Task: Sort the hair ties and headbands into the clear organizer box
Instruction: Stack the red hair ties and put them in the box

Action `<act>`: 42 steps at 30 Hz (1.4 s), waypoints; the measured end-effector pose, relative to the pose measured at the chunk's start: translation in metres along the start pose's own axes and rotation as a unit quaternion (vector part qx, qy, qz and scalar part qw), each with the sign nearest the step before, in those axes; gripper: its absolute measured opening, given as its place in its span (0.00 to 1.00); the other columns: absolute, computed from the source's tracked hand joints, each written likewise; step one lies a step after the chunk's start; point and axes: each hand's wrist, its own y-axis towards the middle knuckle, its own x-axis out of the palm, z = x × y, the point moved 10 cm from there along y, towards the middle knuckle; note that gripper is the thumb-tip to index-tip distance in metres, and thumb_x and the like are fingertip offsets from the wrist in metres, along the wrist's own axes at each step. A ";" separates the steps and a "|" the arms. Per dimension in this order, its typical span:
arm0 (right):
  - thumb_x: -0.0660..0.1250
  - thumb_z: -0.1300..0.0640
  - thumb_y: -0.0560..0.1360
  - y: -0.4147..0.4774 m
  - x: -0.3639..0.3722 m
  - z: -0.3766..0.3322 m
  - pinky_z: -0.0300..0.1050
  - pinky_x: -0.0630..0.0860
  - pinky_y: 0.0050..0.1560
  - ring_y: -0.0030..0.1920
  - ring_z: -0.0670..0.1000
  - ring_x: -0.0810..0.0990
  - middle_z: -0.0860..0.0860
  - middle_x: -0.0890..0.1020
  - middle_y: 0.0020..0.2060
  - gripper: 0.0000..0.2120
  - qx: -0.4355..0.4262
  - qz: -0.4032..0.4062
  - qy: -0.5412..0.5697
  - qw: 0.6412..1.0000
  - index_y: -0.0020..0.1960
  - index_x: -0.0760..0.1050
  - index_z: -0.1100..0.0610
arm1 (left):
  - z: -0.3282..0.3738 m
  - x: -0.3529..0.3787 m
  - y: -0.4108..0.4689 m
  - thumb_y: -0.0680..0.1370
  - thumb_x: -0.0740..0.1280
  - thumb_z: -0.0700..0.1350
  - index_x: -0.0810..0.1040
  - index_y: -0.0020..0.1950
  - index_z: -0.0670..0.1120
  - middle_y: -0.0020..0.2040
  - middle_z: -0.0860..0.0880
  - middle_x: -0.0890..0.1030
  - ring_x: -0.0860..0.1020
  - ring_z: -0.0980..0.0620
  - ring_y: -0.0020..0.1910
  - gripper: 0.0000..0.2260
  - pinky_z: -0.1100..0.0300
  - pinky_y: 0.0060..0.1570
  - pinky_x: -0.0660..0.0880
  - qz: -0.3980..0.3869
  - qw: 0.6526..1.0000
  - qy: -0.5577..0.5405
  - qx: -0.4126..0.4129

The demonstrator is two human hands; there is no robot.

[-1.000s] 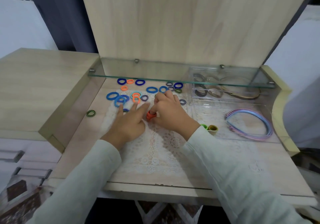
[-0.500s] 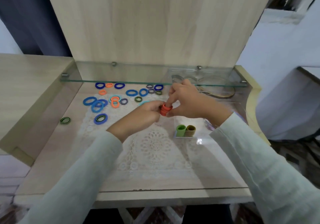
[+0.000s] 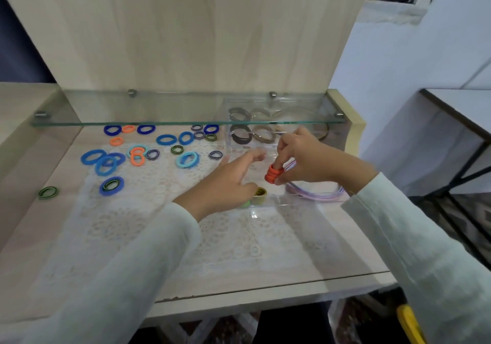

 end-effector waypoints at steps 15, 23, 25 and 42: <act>0.73 0.48 0.70 0.017 0.050 0.006 0.52 0.71 0.58 0.56 0.53 0.64 0.48 0.74 0.51 0.12 0.013 -0.139 -0.014 0.990 0.54 0.82 0.45 | 0.006 0.006 -0.014 0.73 0.74 0.49 0.59 0.78 0.51 0.78 0.58 0.59 0.54 0.61 0.78 0.37 0.51 0.78 0.40 0.106 0.972 0.094 0.188; 0.61 0.57 0.76 0.007 0.054 0.000 0.46 0.65 0.50 0.59 0.54 0.64 0.50 0.75 0.56 0.16 0.022 -0.250 -0.057 0.966 0.61 0.78 0.48 | 0.004 0.010 -0.014 0.74 0.71 0.53 0.61 0.75 0.54 0.77 0.58 0.62 0.55 0.58 0.78 0.32 0.43 0.77 0.42 0.118 0.958 0.167 0.203; 0.58 0.59 0.77 0.001 0.056 -0.001 0.47 0.66 0.51 0.59 0.55 0.64 0.50 0.75 0.56 0.17 0.030 -0.279 -0.069 0.957 0.62 0.77 0.48 | 0.006 0.012 -0.014 0.74 0.69 0.53 0.61 0.73 0.55 0.77 0.57 0.63 0.55 0.57 0.78 0.30 0.45 0.78 0.42 0.115 0.956 0.172 0.209; 0.53 0.60 0.80 -0.011 0.057 -0.011 0.40 0.55 0.40 0.62 0.57 0.67 0.55 0.74 0.60 0.18 0.023 -0.301 -0.131 0.944 0.65 0.75 0.55 | 0.013 0.020 -0.020 0.77 0.64 0.48 0.68 0.63 0.53 0.69 0.53 0.75 0.61 0.55 0.77 0.15 0.50 0.78 0.38 0.109 0.939 0.186 0.267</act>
